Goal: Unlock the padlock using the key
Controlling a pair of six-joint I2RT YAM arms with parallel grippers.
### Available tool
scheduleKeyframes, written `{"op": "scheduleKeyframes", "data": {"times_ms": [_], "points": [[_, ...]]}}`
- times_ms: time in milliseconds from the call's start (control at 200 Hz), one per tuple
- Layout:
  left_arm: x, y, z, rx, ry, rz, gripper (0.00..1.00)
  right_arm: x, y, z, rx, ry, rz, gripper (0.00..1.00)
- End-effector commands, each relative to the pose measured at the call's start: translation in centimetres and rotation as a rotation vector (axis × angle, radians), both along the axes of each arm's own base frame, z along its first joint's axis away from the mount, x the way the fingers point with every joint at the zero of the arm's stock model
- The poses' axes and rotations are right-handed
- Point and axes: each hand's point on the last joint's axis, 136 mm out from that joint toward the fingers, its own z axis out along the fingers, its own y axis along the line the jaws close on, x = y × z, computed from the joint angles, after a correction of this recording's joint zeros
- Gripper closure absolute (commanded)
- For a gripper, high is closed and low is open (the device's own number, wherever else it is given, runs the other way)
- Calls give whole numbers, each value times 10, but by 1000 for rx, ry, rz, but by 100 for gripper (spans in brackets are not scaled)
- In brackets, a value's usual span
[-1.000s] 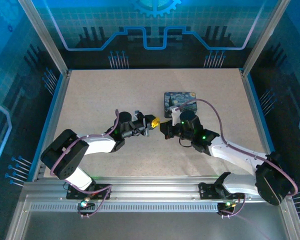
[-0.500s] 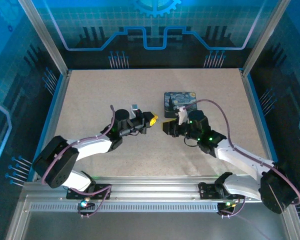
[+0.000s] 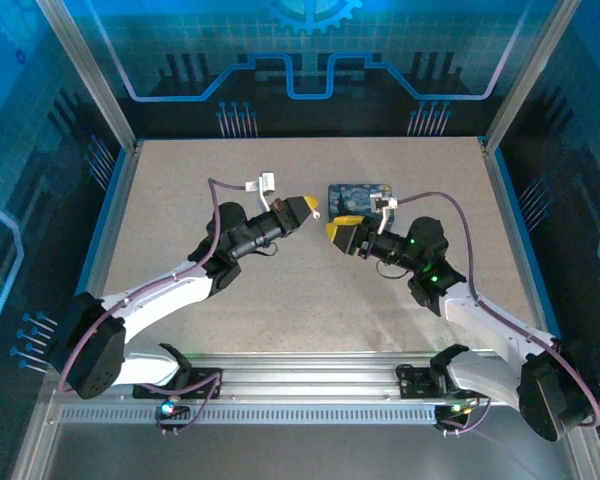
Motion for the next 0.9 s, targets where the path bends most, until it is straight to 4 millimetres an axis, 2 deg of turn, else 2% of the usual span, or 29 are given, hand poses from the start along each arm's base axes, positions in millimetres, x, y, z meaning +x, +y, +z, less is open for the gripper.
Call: {"op": "scheduleKeyframes", "data": {"times_ms": [0, 385, 895], "points": [[-7, -7, 35, -23, -157, -25, 100, -1, 4, 33, 94, -46, 51, 43], [-10, -9, 39, -15, -168, -36, 100, 10, 12, 39, 117, -35, 67, 49], [-11, -6, 38, -21, -165, -24, 100, 13, 24, 32, 101, -1, 94, 68]]}}
